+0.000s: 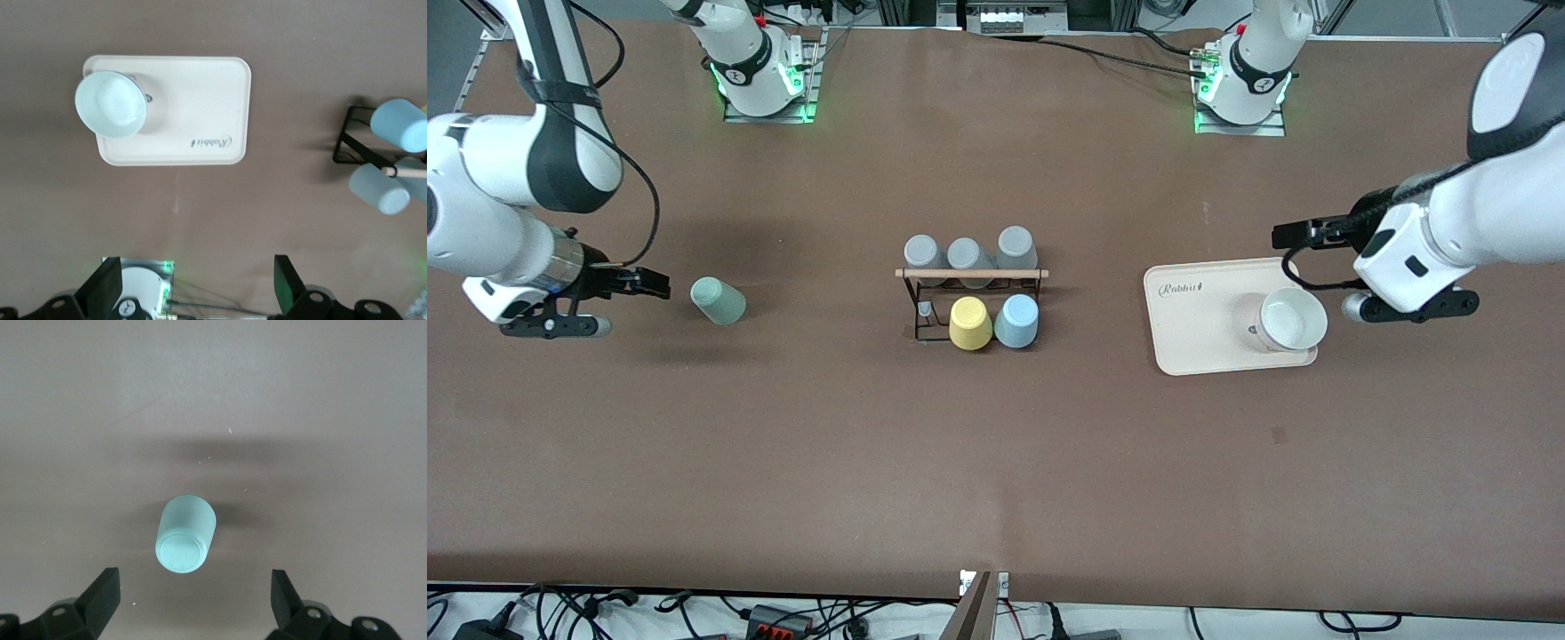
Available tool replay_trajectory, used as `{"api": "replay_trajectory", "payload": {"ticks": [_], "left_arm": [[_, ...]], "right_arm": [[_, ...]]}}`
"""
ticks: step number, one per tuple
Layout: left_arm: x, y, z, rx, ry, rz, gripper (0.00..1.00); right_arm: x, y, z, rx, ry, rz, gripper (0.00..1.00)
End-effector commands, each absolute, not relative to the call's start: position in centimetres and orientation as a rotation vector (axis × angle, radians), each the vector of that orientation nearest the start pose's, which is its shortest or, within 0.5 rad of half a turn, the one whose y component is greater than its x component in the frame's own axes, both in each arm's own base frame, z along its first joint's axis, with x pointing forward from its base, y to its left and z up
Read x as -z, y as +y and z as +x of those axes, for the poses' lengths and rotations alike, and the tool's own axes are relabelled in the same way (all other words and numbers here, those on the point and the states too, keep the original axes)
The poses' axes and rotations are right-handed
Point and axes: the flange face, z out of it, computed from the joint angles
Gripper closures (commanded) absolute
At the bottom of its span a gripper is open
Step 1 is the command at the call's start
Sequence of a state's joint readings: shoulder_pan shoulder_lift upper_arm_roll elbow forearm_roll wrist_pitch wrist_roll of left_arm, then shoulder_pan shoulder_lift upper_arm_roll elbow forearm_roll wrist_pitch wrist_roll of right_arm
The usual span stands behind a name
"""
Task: Hang scattered cups on rack with three cups
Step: 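Grasp the pale teal cup with the right gripper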
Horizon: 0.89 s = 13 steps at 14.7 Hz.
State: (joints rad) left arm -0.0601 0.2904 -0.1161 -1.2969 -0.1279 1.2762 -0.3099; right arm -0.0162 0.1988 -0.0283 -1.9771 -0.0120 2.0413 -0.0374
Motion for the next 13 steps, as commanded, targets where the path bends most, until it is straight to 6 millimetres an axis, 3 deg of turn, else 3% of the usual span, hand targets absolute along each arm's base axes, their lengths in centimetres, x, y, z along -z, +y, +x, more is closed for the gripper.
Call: {"api": "replay_trajectory", "payload": {"ticks": [1, 5, 8, 13], "left_arm": [[-56.2, -11.1, 53.5, -0.411, -0.142, -3.149, 0.0], [-57.5, -8.9, 55.6, -0.314, -0.18, -3.114, 0.0], [-59.2, -9.3, 55.7, -0.218, -0.145, -3.133, 0.0], [-60.5, -8.4, 55.7, -0.142, -0.17, -3.146, 0.0]], "right_arm": [[-33.3, -2.0, 57.1, -0.212, 0.036, -3.157, 0.0], [-30.0, -0.9, 57.1, -0.194, 0.004, -3.159, 0.0], [-26.9, 0.2, 56.4, -0.157, 0.041, -3.159, 0.0], [-24.6, 0.2, 55.0, -0.212, 0.07, -3.149, 0.0]]}}
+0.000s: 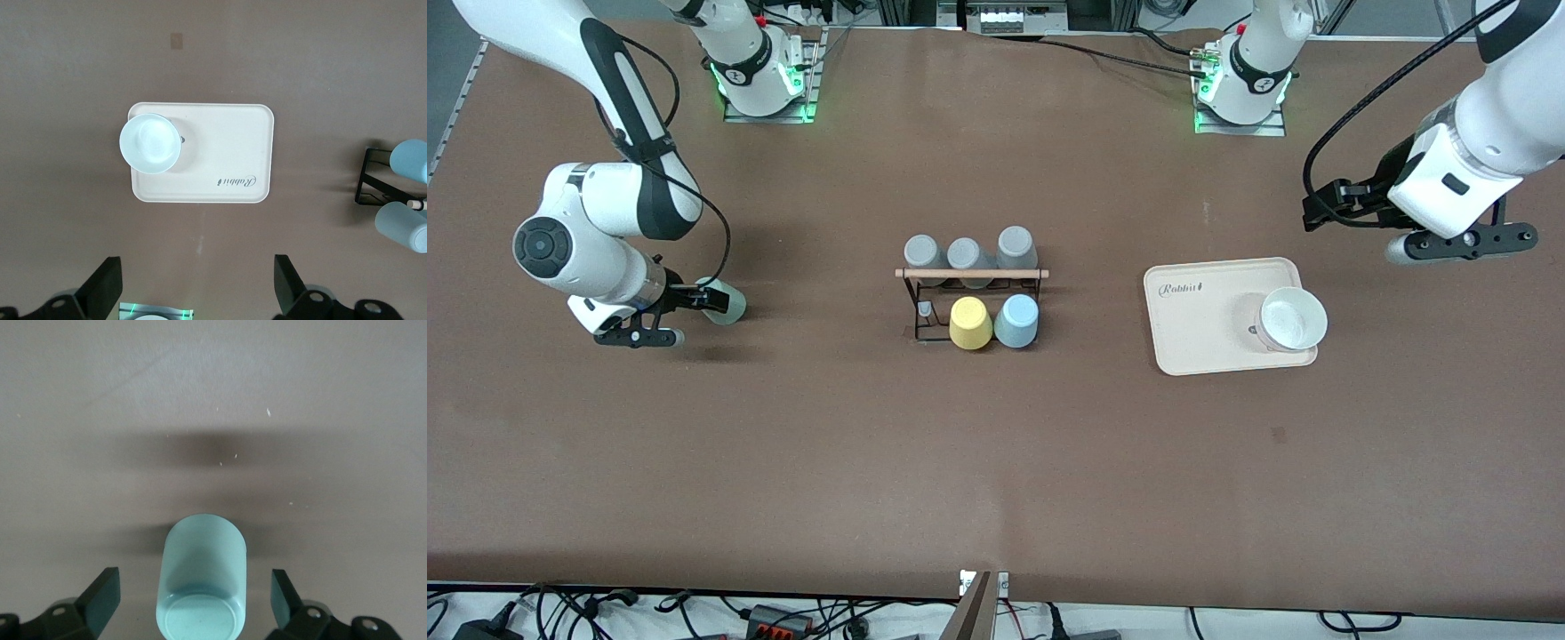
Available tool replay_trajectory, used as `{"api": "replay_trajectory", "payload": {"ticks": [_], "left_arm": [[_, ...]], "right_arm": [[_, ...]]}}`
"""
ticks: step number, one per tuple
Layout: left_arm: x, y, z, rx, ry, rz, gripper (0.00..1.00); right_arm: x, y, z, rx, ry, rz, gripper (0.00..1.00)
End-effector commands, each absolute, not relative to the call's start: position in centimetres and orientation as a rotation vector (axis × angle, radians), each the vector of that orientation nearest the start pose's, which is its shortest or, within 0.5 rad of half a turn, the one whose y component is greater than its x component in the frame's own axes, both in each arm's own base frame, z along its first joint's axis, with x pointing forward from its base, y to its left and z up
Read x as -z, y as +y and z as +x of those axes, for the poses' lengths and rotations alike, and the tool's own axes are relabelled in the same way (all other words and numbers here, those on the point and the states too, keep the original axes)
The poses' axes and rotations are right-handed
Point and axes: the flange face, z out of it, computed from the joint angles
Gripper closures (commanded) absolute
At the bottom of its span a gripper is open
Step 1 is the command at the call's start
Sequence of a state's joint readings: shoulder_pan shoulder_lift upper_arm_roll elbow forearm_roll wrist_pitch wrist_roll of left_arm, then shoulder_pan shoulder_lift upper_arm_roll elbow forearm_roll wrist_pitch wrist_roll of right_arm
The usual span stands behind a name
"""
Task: Hang scattered cups on rack with three cups
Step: 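Grasp the pale teal cup with the right gripper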
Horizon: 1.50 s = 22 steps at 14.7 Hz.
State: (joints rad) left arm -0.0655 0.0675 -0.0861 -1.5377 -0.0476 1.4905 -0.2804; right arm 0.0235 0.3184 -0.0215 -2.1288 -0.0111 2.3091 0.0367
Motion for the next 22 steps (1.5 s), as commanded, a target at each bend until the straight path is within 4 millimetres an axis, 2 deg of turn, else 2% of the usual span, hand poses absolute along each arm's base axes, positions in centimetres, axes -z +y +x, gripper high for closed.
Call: {"api": "replay_trajectory", "payload": {"ticks": [1, 4, 7, 10, 11, 13, 14, 16, 18, 20, 21, 22], "left_arm": [[-60.5, -8.4, 55.7, -0.147, -0.175, -3.145, 0.0], [-60.5, -6.9, 55.9, -0.141, -0.221, -3.143, 0.0], [-60.3, -5.4, 56.1, -0.157, -0.257, -3.139, 0.0], [-60.1, -5.4, 56.2, -0.153, -0.26, -3.141, 0.0], [-59.9, -5.7, 56.4, -0.158, -0.253, -3.14, 0.0], [-60.0, -6.5, 56.5, -0.13, -0.229, -3.146, 0.0], [-60.3, -6.6, 56.5, -0.116, -0.227, -3.148, 0.0], [-60.3, -6.6, 56.6, -0.103, -0.218, -3.15, 0.0], [-60.3, -6.5, 56.7, -0.096, -0.22, -3.151, 0.0], [-60.4, -6.4, 56.6, -0.099, -0.225, -3.151, 0.0], [-60.3, -6.3, 56.6, -0.106, -0.225, -3.15, 0.0], [-60.4, -6.3, 56.5, -0.106, -0.225, -3.152, 0.0]], "right_arm": [[-24.3, 0.2, 54.8, -0.222, 0.072, -3.147, 0.0], [-23.2, 0.4, 54.0, -0.244, 0.067, -3.146, 0.0], [-22.5, 0.2, 53.9, -0.231, 0.069, -3.146, 0.0], [-22.4, 0.2, 53.8, -0.246, 0.071, -3.146, 0.0], [-22.2, 0.2, 53.8, -0.256, 0.069, -3.145, 0.13], [-22.0, 0.2, 53.7, -0.263, 0.071, -3.145, 0.49], [-22.2, 0.3, 53.9, -0.253, 0.067, -3.145, 0.59], [-23.1, 0.5, 54.6, -0.234, 0.043, -3.146, 0.76], [-24.9, 2.2, 55.7, -0.224, -0.006, -3.139, 0.78], [-28.7, 4.9, 58.3, -0.286, -0.079, -3.126, 0.78], [-31.3, 6.3, 59.4, -0.341, -0.109, -3.118, 0.78], [-32.8, 8.6, 60.6, -0.429, -0.154, -3.108, 0.78]]}}
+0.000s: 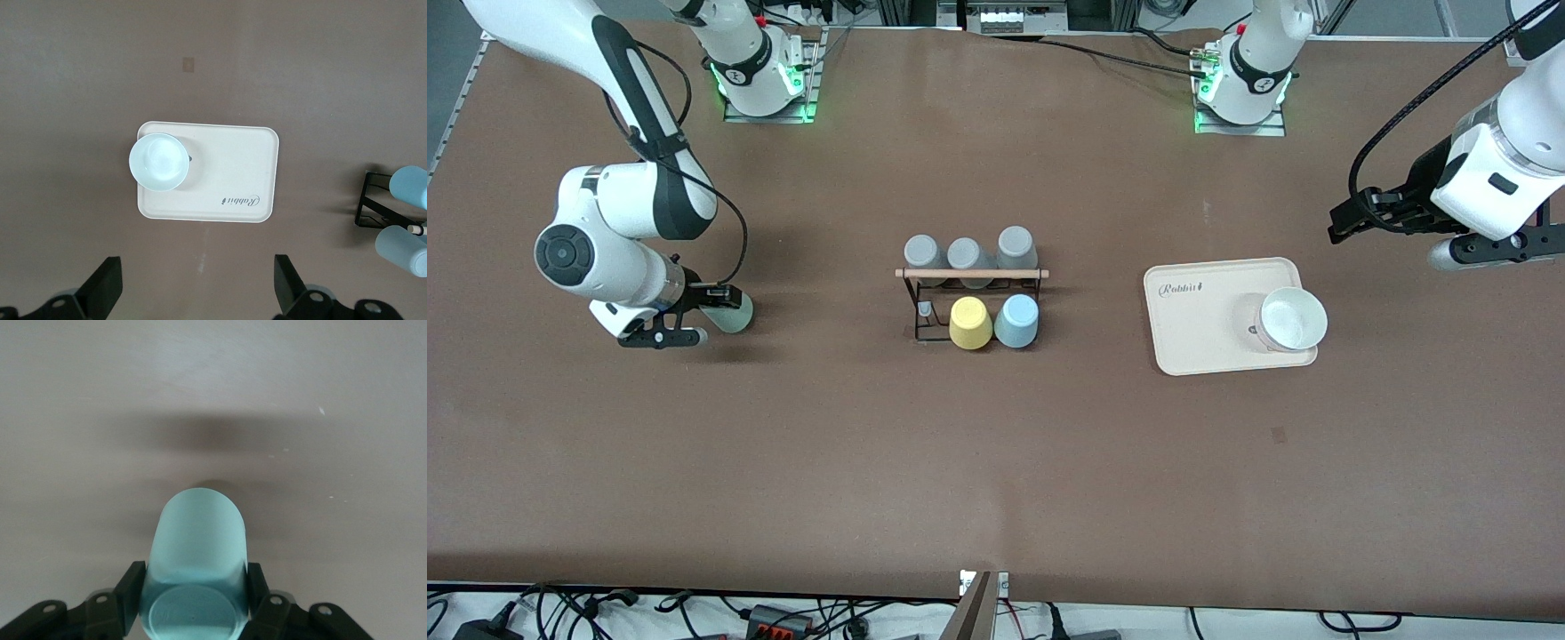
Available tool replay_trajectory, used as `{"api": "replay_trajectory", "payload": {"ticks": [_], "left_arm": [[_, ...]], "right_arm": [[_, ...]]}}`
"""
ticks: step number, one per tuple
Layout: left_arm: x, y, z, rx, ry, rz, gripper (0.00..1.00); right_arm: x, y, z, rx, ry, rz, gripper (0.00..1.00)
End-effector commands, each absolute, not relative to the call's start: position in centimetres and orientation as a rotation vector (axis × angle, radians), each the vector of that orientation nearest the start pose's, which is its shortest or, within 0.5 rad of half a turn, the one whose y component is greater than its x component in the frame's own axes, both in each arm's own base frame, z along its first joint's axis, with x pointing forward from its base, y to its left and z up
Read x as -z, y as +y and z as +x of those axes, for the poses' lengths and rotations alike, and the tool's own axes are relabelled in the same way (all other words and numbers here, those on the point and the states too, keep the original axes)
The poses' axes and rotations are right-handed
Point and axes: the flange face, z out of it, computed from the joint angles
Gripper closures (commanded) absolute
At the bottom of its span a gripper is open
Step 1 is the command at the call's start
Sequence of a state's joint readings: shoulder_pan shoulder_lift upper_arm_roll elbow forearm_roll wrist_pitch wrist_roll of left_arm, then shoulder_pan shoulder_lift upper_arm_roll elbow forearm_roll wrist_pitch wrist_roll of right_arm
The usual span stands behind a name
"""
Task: Hang scattered cups on rack with three cups
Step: 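Carry the teal cup to the rack and hang it on a peg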
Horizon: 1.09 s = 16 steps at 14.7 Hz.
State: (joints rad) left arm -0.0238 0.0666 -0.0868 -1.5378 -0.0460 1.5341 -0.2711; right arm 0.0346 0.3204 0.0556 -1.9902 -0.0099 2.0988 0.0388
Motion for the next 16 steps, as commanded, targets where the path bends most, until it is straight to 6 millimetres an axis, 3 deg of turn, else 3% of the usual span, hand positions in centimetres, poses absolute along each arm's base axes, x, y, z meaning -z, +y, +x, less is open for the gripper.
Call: {"api": "replay_trajectory", "payload": {"ticks": [1, 3, 5, 7, 12, 16], "left_arm": [[-60.4, -6.4, 56.5, -0.106, -0.222, -3.15, 0.0], [-60.4, -6.4, 56.5, -0.106, -0.222, -3.15, 0.0], [-60.8, -6.5, 56.3, -0.099, -0.217, -3.151, 0.0], [-60.8, -6.6, 56.3, -0.099, -0.213, -3.152, 0.0], [-60.8, -6.8, 56.3, -0.104, -0.216, -3.166, 0.0], [-61.0, -7.5, 56.3, -0.097, -0.199, -3.168, 0.0]], "right_arm": [[-34.8, 11.1, 61.7, -0.465, -0.193, -3.099, 0.78], [-38.3, 14.4, 63.8, -0.473, -0.205, -3.095, 0.78], [-40.8, 18.8, 64.2, -0.419, -0.278, -3.105, 0.78], [-42.6, 23.3, 63.6, -0.335, -0.227, -3.126, 0.78], [-42.7, 31.3, 62.6, -0.165, 0.008, -3.127, 0.78], [-41.6, 37.0, 61.1, -0.138, 0.204, -3.034, 0.78]]}}
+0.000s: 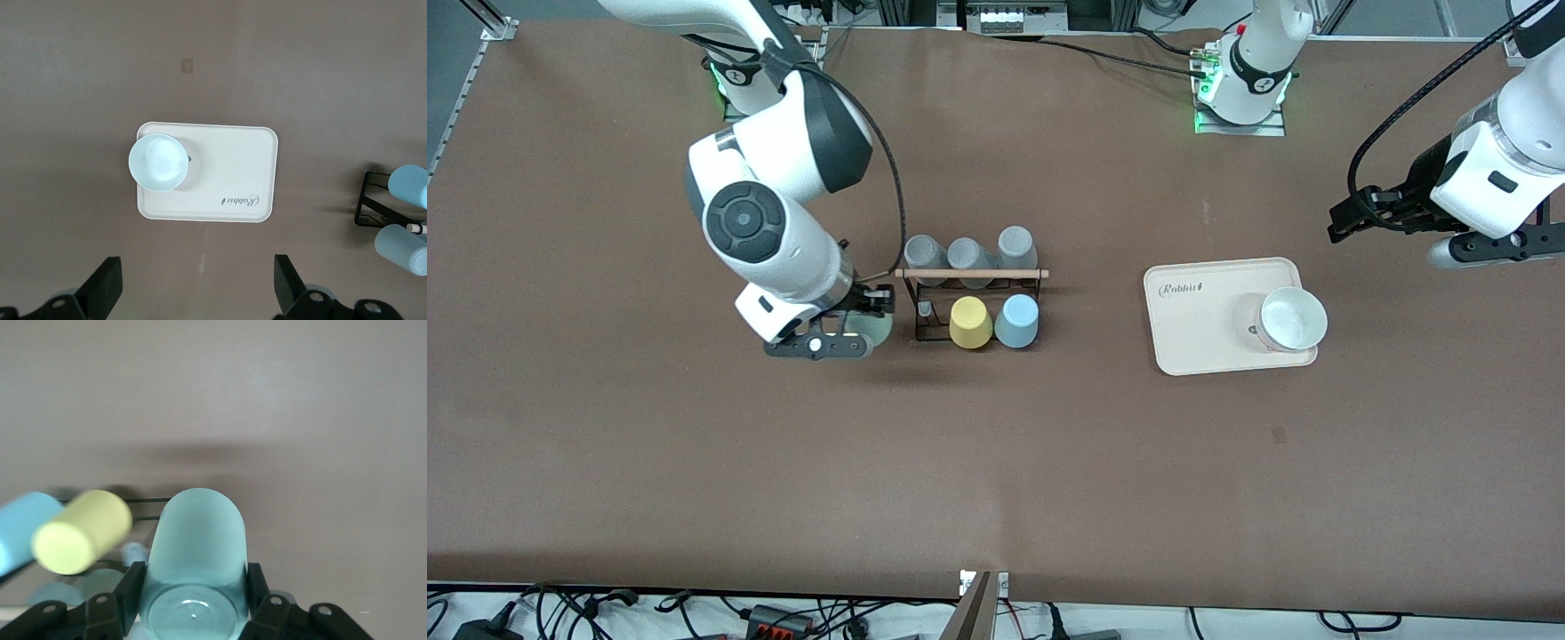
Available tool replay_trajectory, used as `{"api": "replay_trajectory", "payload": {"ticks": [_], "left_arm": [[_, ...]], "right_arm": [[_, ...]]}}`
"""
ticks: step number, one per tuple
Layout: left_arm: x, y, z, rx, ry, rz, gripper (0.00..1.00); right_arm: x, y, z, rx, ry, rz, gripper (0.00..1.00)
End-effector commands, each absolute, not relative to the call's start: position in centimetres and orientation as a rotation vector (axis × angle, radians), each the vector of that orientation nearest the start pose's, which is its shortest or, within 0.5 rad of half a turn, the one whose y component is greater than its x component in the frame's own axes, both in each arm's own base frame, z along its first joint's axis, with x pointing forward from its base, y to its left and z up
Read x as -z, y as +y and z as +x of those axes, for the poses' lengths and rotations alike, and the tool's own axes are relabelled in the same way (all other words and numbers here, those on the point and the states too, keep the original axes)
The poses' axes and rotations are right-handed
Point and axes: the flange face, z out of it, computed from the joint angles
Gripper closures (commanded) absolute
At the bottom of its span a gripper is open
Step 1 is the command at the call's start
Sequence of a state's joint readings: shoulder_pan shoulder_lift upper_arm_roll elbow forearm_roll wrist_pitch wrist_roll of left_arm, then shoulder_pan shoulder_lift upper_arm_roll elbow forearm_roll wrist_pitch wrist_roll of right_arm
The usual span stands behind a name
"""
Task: Hang scattered cups on rack with three cups
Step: 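Carry the teal cup to the rack and hang it on a peg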
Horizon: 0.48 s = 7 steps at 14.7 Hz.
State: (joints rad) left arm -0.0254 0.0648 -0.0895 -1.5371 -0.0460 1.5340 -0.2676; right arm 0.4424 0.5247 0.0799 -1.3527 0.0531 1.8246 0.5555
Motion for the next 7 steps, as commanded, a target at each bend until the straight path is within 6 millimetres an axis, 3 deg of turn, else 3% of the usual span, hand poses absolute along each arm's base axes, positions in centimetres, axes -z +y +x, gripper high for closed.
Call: {"api": "replay_trajectory", "payload": {"ticks": [1, 5, 7], "left_arm": [[-61.0, -7.8, 56.3, -0.097, -0.189, -3.169, 0.0], [-61.0, -7.5, 56.3, -0.095, -0.194, -3.169, 0.0], [-61.0, -7.5, 56.3, -0.097, -0.194, -3.169, 0.0]], "right_arm": [[-41.2, 38.1, 60.5, -0.151, 0.215, -3.036, 0.78], [-40.8, 39.6, 59.5, -0.173, 0.288, -3.041, 0.77], [-39.7, 39.6, 59.6, -0.189, 0.287, -3.058, 0.77]]}}
